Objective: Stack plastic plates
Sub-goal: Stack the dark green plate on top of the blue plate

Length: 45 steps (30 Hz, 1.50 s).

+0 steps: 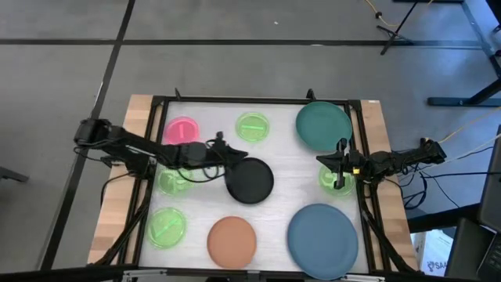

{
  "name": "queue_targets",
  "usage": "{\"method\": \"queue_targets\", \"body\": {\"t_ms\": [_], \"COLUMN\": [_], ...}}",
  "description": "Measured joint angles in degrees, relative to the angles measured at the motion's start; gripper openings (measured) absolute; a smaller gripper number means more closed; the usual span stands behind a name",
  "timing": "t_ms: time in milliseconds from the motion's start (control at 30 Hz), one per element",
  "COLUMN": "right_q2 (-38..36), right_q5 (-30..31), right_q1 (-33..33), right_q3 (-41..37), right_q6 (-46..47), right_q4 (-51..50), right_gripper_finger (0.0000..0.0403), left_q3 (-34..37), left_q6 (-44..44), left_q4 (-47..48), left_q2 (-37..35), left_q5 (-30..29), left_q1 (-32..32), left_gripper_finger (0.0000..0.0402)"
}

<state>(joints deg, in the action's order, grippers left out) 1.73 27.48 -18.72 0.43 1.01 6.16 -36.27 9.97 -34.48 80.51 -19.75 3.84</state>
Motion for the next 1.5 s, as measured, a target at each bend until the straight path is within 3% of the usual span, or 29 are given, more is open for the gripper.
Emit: {"method": "queue_targets", "body": {"t_ms": [233, 400, 700, 867, 1167, 1500], "right_q2": [3.1, 6.7, 13.2, 18.8, 29.2, 39.5], "right_q5": [1.4, 1.6, 1.7, 1.7, 2.9, 11.5], "right_q1": [0.0, 0.0, 0.0, 0.0, 0.0, 0.0], "right_q3": [0.0, 0.0, 2.5, 4.6, 8.0, 11.7], "right_q6": [0.2, -0.1, -1.0, -1.0, 0.3, 7.6], "right_q4": [1.2, 4.3, 4.0, 4.0, 3.9, -1.3], "right_gripper_finger": [0.0001, 0.0001, 0.0001, 0.0001, 0.0001, 0.0001], "left_q3": [-9.6, -16.6, -28.3, -33.0, -36.1, -34.8], "left_q6": [-0.1, 0.0, 1.5, 3.4, 4.7, 1.1], "left_q4": [0.0, 0.2, 2.1, 9.3, 12.7, 18.5], "left_q2": [10.3, 17.6, 27.2, 30.7, 33.8, 33.6], "left_q5": [3.7, 10.1, 21.1, 21.4, 20.1, 16.3], "left_q1": [-1.1, -1.5, -1.0, 0.5, 3.0, 6.0], "left_gripper_finger": [0.0002, 0.0009, 0.0107, 0.0141, 0.0143, 0.0144]}}
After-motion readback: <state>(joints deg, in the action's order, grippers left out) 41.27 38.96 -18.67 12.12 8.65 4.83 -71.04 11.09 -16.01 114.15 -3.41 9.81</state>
